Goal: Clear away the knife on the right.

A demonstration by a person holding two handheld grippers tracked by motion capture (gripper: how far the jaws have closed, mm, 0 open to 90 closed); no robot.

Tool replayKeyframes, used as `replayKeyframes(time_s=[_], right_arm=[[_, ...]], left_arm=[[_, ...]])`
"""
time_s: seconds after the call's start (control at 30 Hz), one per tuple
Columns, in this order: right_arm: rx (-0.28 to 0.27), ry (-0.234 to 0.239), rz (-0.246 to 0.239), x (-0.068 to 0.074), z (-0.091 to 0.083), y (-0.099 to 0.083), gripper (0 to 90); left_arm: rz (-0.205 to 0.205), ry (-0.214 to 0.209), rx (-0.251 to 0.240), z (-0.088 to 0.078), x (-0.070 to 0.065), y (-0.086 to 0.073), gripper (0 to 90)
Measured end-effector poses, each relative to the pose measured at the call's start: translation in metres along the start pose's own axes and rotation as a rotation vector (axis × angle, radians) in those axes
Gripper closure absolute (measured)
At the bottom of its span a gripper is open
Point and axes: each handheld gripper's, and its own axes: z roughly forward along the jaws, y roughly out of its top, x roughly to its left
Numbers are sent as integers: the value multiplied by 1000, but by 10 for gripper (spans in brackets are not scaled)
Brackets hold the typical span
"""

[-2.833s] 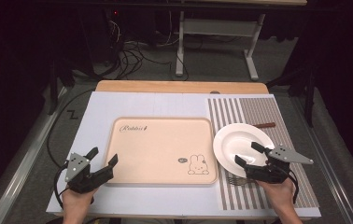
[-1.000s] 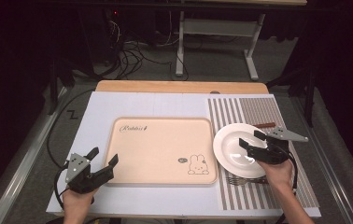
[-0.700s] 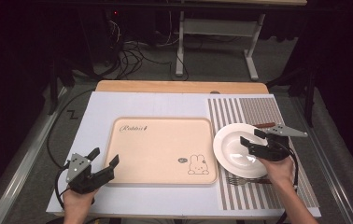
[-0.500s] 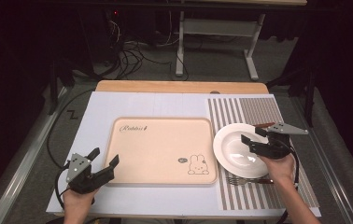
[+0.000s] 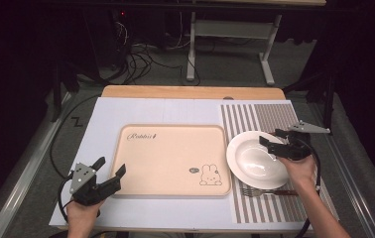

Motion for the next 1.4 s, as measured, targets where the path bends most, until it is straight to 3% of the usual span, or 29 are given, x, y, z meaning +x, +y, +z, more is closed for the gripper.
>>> replayKeyframes(time_s=[0.17, 0.33, 0.5, 0.67, 0.83, 1.0, 1.13, 1.2, 1.4], right_arm=[[26, -22, 6, -9, 4, 5, 256], [58, 4, 18, -18, 10, 10, 251], [105, -5, 27, -30, 15, 16, 262], [139, -24, 5, -42, 18, 27, 297], [220, -17, -10, -53, 24, 32, 333], [280, -17, -10, -63, 32, 33, 351], [296, -15, -19, -67, 38, 31, 399], [326, -38, -20, -72, 43, 30, 408], [377, -47, -34, -79, 49, 31, 447]], left_arm=[[3, 1, 2, 1, 0, 0, 260], [-1, 6, 8, 1, 1, -1, 260], [-5, 16, 6, 1, 1, -1, 260], [-7, 30, -1, 1, 1, -1, 260], [-1, 35, 6, 1, 0, -1, 260], [-2, 28, 12, 3, 0, -2, 259], [8, 22, 15, 4, -1, -1, 259], [13, 22, 17, 4, -1, -1, 258], [10, 45, 7, 2, 0, -1, 254]])
